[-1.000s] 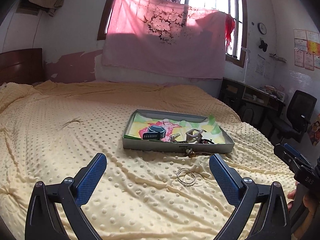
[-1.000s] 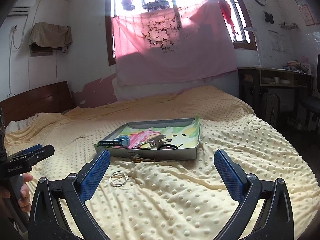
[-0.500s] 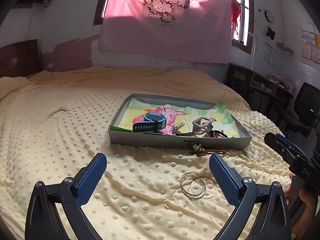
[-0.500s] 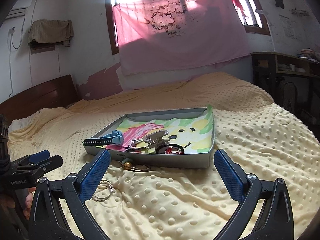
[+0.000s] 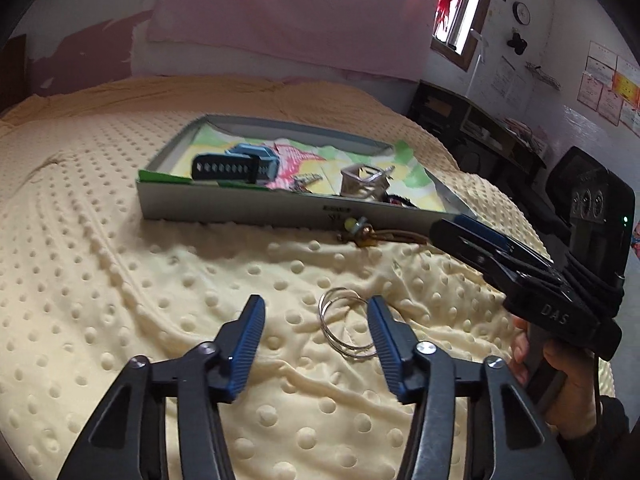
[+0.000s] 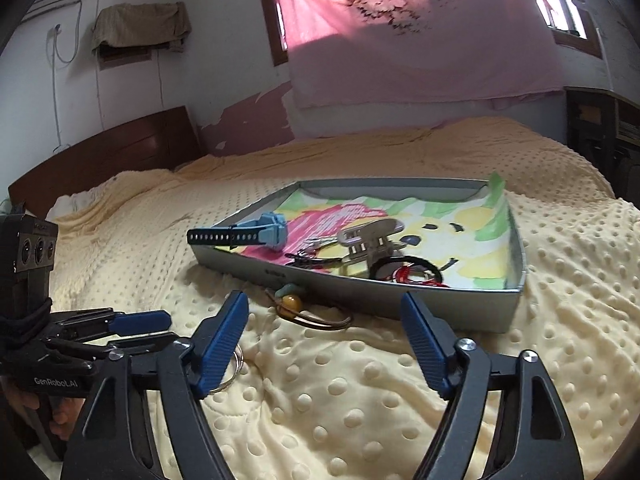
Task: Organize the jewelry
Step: 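Grasp the silver wire rings with the left tool while the right tool grasps the yellow bead pendant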
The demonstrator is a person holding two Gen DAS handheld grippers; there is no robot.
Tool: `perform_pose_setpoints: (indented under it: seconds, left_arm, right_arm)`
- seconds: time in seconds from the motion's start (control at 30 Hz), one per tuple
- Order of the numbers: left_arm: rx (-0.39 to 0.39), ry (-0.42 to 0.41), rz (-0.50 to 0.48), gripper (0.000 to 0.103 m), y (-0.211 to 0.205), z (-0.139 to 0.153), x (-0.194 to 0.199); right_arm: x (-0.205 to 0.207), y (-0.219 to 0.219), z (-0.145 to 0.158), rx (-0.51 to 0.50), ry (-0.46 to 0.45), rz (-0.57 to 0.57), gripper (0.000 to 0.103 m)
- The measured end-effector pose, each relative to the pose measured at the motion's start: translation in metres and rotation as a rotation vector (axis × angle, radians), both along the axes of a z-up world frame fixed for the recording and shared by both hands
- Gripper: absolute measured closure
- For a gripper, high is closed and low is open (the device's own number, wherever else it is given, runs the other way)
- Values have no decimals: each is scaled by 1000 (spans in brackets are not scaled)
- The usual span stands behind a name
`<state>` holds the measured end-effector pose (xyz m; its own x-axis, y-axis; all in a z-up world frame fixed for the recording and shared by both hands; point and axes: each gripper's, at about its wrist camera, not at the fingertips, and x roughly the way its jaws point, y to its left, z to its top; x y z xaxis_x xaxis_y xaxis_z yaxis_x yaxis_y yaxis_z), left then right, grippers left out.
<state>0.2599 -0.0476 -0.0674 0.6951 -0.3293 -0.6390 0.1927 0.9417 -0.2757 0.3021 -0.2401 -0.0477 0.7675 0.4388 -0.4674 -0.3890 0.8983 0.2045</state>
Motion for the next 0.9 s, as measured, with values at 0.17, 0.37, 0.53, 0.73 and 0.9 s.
perform_pose_setpoints:
  seconds: [0.17,0.37,0.53,0.73,0.9]
  left_arm:
    - [-27,64,-21,67,-3,-14,9]
    - [-74,88,-34,82,3,-24,13]
    - [-77,83,-47,82,2,-24,14]
    - [-57,79,-59,92,-3,-25,13]
    - [-62,70,-58,94,-1,-25,11]
  right_arm:
    - [9,15,-7,-31,17,33,38]
    - [13,21,-15,-52,46,47,64]
    - [14,21,-18,-58,61,52,74]
    - [14,25,-23,-81,87,56,83]
    - [11,27,-22,-89,83,61,91]
